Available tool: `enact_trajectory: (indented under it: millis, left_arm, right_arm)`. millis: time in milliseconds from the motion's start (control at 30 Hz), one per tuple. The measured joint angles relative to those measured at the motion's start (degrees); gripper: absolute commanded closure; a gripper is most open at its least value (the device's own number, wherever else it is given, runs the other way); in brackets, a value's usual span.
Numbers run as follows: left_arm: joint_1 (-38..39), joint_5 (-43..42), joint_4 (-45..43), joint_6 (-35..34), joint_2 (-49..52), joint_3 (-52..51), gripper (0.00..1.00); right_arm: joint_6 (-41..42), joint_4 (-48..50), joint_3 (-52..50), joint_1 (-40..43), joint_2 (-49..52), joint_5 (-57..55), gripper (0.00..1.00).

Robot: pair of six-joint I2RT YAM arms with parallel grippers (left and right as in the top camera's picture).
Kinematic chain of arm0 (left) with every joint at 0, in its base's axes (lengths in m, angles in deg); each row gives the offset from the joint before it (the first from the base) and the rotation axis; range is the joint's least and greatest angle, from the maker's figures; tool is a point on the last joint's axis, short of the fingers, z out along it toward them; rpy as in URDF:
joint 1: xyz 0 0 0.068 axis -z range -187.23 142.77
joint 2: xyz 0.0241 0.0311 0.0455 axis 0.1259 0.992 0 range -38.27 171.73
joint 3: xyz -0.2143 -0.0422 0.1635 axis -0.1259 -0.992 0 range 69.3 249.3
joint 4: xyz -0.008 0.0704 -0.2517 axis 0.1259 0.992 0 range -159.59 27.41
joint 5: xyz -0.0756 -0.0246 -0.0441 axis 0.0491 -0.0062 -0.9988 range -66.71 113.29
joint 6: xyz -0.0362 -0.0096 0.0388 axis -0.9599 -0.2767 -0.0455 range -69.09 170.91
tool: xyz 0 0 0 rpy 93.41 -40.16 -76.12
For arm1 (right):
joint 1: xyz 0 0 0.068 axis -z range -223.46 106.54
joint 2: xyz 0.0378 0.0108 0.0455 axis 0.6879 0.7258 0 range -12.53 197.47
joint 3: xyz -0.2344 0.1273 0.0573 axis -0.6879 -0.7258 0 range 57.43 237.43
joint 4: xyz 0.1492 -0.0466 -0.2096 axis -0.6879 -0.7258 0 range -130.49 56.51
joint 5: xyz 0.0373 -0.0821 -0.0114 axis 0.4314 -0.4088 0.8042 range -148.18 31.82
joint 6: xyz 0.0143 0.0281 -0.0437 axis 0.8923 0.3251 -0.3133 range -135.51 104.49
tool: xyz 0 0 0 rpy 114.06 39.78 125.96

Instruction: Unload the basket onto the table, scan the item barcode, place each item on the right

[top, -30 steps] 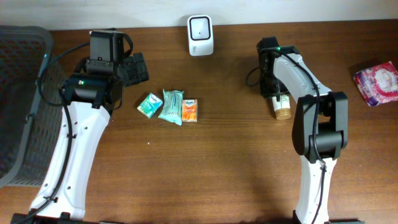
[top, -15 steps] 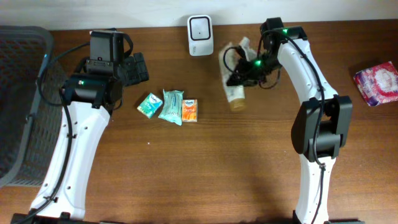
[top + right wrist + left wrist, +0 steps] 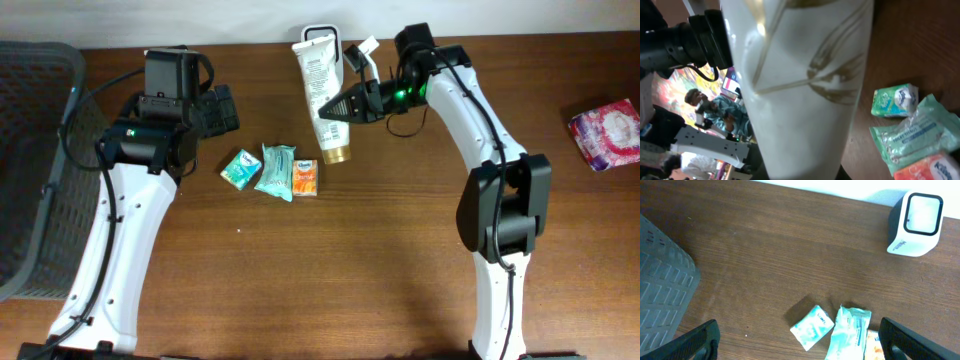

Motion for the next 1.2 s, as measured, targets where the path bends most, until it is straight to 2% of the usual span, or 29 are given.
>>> enact_trajectory:
  millis: [300, 367, 467, 600, 700, 800, 867, 900, 1000, 1067, 1133, 1200]
  left_arm:
    - [0.0, 0.0, 0.04, 0.0, 0.0, 0.0, 0.01]
    - [0.0, 0.0, 0.02, 0.0, 0.0, 0.0, 0.01]
    - [0.0, 0.0, 0.02, 0.0, 0.0, 0.0, 0.01]
    - [0.0, 0.02, -0.02, 0.0, 0.0, 0.0, 0.01]
    - [0.0, 0.0, 0.02, 0.0, 0.0, 0.0, 0.01]
    - [0.0, 0.0, 0.02, 0.0, 0.0, 0.0, 0.01]
    - [0.0, 0.0, -0.02, 0.0, 0.0, 0.0, 0.01]
    - [0.0, 0.0, -0.07, 0.0, 0.0, 0.0, 0.01]
    - [0.0, 0.0, -0.07, 0.0, 0.0, 0.0, 0.01]
    - [0.0, 0.0, -0.07, 0.0, 0.0, 0.0, 0.01]
    - [0.0, 0.0, -0.09, 0.0, 0.0, 0.0, 0.01]
    - [0.0, 0.0, -0.07, 0.0, 0.0, 0.0, 0.01]
  right_arm:
    - [0.07, 2.56, 0.0, -0.46, 0.0, -2.1, 0.96]
    - [0.92, 2.56, 0.0, -0.46, 0.0, -5.6, 0.96]
    - [10.47, 2.54, 0.09, -0.46, 0.0, -22.86, 0.96]
    - [27.12, -7.43, 0.31, -0.68, 0.0, -64.19, 0.96]
    - [33.11, -10.88, 0.22, -2.99, 0.02, -89.11, 0.95]
    - [37.77, -8.63, -4.46, -7.13, 0.0, -104.0, 0.88]
    - [39.58, -6.88, -9.88, -7.89, 0.11, -106.68, 0.72]
    - [39.87, -6.49, -11.32, -7.89, 0.11, -107.41, 0.67]
    - [40.3, -6.45, -11.69, -7.96, 0.11, -104.26, 0.64]
    - [40.15, -6.43, -11.69, -8.13, 0.11, -99.62, 0.64]
    - [39.78, -7.56, -10.25, -8.17, -0.02, -93.04, 0.59]
    - [37.46, -11.89, -4.37, -8.44, -0.02, -86.44, 0.3]
